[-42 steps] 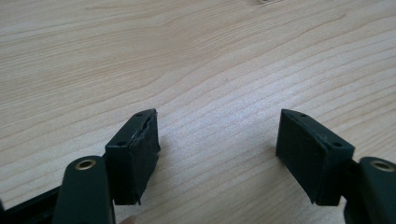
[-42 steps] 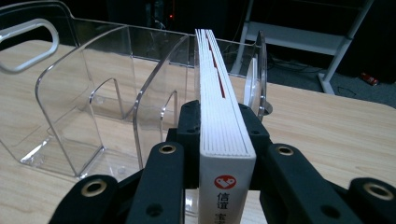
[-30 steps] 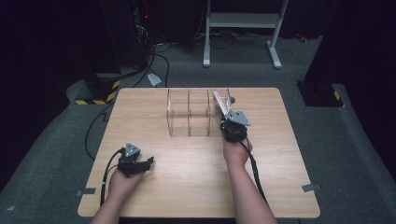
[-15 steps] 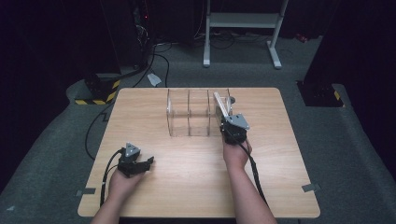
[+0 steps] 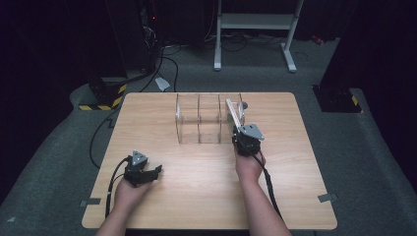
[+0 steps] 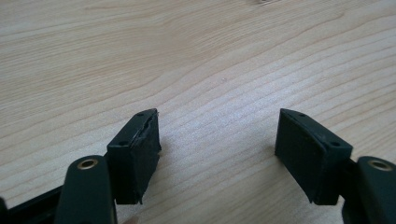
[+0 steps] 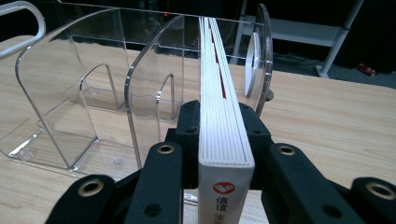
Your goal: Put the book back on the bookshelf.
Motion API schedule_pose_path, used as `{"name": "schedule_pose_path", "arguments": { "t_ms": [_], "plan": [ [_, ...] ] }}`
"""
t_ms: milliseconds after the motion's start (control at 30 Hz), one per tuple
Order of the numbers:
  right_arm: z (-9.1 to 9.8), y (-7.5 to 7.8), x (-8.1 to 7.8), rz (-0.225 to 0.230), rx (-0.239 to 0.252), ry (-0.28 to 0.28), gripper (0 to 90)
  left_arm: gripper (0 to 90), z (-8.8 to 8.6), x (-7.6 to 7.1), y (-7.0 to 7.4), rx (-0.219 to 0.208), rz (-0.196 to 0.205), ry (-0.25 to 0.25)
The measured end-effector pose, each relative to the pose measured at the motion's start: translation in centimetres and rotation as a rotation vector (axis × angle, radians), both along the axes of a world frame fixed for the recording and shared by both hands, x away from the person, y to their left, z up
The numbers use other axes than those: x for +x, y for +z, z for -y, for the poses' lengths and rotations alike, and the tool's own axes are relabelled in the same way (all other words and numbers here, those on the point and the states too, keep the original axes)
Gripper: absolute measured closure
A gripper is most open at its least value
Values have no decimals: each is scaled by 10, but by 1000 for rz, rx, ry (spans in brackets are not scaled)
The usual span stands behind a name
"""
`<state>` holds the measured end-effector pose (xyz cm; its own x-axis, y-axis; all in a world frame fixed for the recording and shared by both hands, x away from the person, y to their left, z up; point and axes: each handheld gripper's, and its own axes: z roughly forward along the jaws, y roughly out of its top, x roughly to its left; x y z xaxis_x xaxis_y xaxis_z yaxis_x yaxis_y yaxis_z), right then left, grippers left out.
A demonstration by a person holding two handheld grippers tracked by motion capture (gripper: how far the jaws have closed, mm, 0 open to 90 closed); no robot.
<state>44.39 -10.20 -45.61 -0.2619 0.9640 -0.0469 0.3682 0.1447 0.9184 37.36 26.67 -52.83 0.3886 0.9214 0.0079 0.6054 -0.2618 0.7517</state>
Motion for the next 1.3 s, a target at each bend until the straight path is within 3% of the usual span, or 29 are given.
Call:
{"name": "schedule_pose_path", "arguments": {
  "t_ms": [733, 900, 1300],
  "plan": [
    [4, -1, -3, -32, 9, 8, 699, 308, 0, 0, 0, -2, 0, 2],
    [3, -2, -5, -25, -9, 13, 741, 309, 0, 0, 0, -2, 0, 1],
    [-1, -7, -11, -9, 17, -86, 724, 309, 0, 0, 0, -2, 1, 2]
  ]
}}
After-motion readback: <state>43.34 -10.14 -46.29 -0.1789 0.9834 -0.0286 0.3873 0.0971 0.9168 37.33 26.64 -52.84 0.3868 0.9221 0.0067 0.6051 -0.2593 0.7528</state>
